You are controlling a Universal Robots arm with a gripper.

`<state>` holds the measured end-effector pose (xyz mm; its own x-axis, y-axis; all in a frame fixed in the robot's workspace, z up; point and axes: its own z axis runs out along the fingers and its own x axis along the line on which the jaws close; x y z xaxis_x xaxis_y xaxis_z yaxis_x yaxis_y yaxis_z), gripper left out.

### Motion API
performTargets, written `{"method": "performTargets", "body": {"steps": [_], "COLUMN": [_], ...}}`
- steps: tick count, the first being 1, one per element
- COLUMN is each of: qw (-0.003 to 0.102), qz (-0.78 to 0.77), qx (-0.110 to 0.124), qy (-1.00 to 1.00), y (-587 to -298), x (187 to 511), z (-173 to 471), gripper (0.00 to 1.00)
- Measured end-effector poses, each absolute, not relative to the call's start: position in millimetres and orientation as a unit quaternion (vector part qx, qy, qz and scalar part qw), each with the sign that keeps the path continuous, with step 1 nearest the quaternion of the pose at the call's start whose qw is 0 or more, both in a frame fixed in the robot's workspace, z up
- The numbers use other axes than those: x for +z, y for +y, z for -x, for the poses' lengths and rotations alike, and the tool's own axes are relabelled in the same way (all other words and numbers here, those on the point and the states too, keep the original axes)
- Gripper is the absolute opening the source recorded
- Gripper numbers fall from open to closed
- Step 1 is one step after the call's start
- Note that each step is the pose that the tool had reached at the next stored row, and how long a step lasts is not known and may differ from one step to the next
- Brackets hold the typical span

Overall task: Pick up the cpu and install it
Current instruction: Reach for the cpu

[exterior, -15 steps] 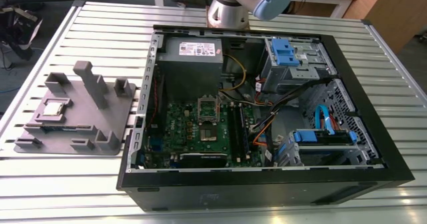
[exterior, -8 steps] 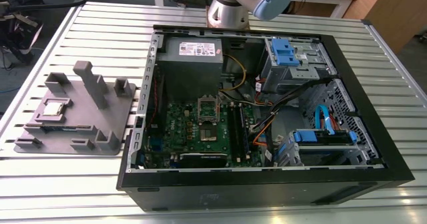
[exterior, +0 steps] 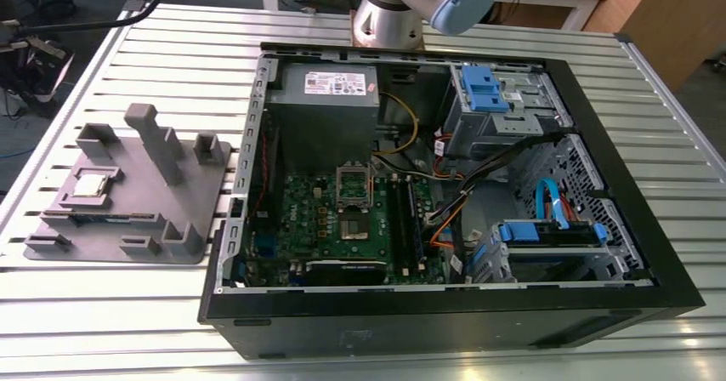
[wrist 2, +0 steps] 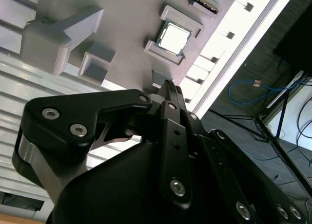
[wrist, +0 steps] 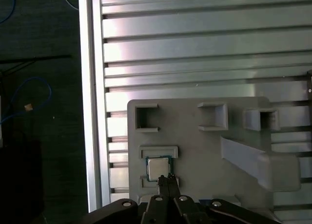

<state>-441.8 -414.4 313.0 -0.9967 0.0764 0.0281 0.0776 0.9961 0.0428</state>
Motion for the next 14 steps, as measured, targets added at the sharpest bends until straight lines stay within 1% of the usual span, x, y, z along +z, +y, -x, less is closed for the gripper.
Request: {"method": "performTargets", "body": {"steps": [14], "qw": [0.013], "qz": [0.038], "qx": [-0.022], "qy": [-0.999], "y": [-418.5], "x": [289.1], "z": [444.9], "gripper": [0.11]}}
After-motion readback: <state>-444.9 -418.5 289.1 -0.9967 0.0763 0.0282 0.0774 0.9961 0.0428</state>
